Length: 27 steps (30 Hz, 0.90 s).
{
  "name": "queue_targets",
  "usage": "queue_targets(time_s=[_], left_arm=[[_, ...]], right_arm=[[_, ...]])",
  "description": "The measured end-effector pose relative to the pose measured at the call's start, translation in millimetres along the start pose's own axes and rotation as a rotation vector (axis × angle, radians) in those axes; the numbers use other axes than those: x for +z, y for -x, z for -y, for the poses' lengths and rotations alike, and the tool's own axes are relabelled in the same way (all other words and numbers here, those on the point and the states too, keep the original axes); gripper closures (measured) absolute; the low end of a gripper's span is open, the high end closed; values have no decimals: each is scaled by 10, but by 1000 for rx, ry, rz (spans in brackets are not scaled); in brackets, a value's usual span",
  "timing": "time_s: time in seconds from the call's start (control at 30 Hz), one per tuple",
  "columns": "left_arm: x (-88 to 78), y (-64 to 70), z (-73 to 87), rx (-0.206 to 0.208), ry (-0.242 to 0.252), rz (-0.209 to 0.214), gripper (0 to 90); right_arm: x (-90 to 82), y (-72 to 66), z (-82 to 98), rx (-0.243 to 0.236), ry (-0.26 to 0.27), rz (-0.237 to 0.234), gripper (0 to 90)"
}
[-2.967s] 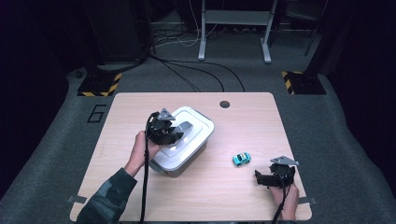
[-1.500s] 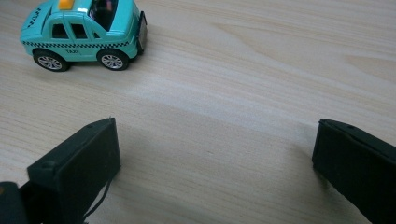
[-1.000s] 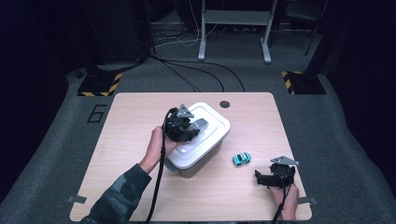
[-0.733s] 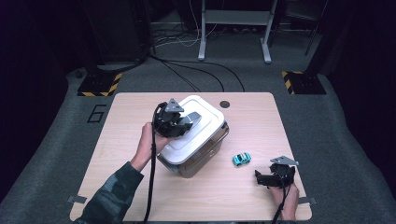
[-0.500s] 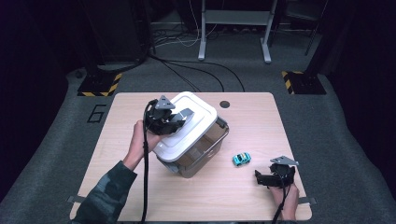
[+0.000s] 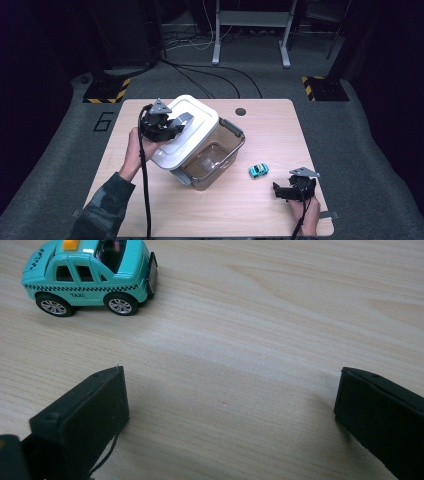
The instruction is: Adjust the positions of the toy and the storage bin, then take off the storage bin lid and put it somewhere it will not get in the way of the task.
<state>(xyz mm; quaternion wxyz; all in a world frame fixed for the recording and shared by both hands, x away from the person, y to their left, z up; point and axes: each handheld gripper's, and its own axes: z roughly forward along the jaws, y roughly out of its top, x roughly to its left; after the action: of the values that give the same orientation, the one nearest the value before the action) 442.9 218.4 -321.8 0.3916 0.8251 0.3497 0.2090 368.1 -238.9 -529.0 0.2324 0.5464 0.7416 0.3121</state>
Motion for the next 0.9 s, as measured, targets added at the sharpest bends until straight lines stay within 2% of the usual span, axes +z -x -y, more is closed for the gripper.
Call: queue_targets(time_s=[0.2, 0.33, 0.53, 0.73, 0.9], left_arm=[[-149, -212, 95, -32, 8, -39, 668], [-230, -345, 164, -67, 20, -70, 668], [-340, -629, 328, -126, 13, -128, 668], [-358, -779, 447, -160, 7, -167, 669], [-295, -897, 584, -199, -9, -192, 668]], right_arm=[[0, 0, 0, 0, 0, 0, 3], [0, 0, 0, 1, 0, 0, 3], [0, 0, 0, 0, 0, 0, 2], [0, -1, 0, 1, 0, 1, 3], [0, -1, 0, 1, 0, 1, 3]])
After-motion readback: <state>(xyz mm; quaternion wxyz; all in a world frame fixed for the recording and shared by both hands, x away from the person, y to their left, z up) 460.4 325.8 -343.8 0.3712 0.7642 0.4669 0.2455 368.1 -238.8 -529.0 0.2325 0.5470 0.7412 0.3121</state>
